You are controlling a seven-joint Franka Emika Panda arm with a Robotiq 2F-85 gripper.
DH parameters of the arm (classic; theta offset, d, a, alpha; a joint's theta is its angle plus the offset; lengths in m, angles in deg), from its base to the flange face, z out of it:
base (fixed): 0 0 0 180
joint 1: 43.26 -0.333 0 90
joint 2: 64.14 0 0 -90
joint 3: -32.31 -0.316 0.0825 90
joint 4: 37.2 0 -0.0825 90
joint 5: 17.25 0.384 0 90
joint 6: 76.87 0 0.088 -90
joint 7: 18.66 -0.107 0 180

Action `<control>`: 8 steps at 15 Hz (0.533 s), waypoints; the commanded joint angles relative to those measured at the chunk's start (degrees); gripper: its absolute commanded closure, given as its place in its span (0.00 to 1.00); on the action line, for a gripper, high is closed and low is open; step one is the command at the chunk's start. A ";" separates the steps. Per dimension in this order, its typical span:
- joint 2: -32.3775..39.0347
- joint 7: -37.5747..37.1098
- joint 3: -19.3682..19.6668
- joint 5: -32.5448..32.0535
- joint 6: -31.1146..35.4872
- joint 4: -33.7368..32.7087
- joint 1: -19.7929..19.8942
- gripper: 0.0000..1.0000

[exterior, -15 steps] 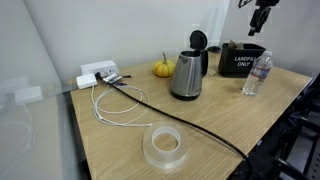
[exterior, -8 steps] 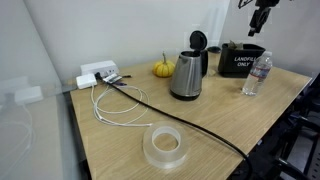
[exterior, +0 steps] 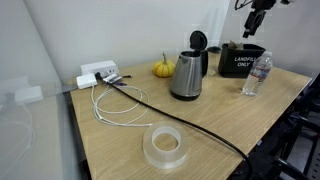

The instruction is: Put the brown paper in the bin on the table

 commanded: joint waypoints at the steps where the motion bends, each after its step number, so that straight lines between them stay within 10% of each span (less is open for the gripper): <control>1: 5.07 2.39 -1.98 3.11 0.00 -3.66 2.96 0.00; 8: 13.43 2.47 -5.51 4.39 -0.50 -9.88 6.16 0.00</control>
